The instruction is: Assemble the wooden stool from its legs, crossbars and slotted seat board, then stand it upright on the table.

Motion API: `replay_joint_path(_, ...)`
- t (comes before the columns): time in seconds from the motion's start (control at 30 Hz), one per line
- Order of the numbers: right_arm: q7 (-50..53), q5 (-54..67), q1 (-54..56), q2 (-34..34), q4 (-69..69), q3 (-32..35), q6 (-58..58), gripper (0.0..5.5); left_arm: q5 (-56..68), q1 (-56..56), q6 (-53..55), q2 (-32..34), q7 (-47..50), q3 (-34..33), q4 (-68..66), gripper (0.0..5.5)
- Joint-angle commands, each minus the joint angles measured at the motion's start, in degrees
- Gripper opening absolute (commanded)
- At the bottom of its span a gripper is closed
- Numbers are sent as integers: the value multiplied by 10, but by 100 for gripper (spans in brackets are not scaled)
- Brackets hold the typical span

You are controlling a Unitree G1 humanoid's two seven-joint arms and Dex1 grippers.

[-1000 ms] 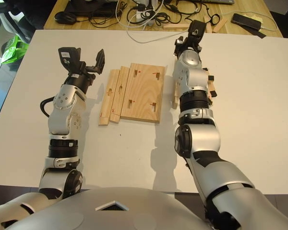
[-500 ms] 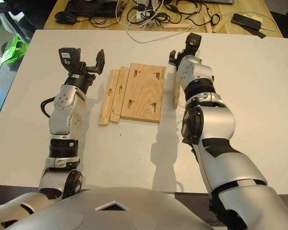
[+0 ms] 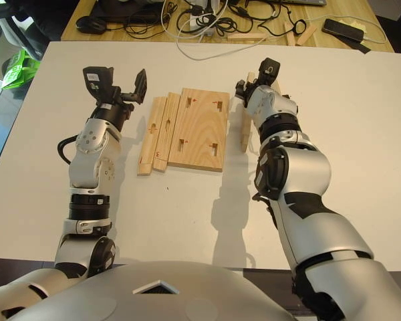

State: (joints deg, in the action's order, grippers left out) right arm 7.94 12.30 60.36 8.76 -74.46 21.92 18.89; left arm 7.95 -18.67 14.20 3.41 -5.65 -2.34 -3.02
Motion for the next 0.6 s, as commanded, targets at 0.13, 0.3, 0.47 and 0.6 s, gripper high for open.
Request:
replay_joint_path(0.13, 2, 17, -15, -11, -7, 21, 14, 258, -1, -7, 6, -1, 0, 2, 3, 422)
replay_joint_path(0.3, 18, 18, -17, -14, -3, 28, 7, 170, 0, -7, 7, -2, 0, 2, 3, 422)
replay_joint_path(0.47, 29, 9, 2, -18, 18, 17, -16, 108, 0, -8, 7, 0, -1, 0, 0, 422)
replay_joint_path(0.6, 24, -3, 1, -32, 55, -9, -26, 101, 0, -10, 6, 1, 0, -2, 0, 422)
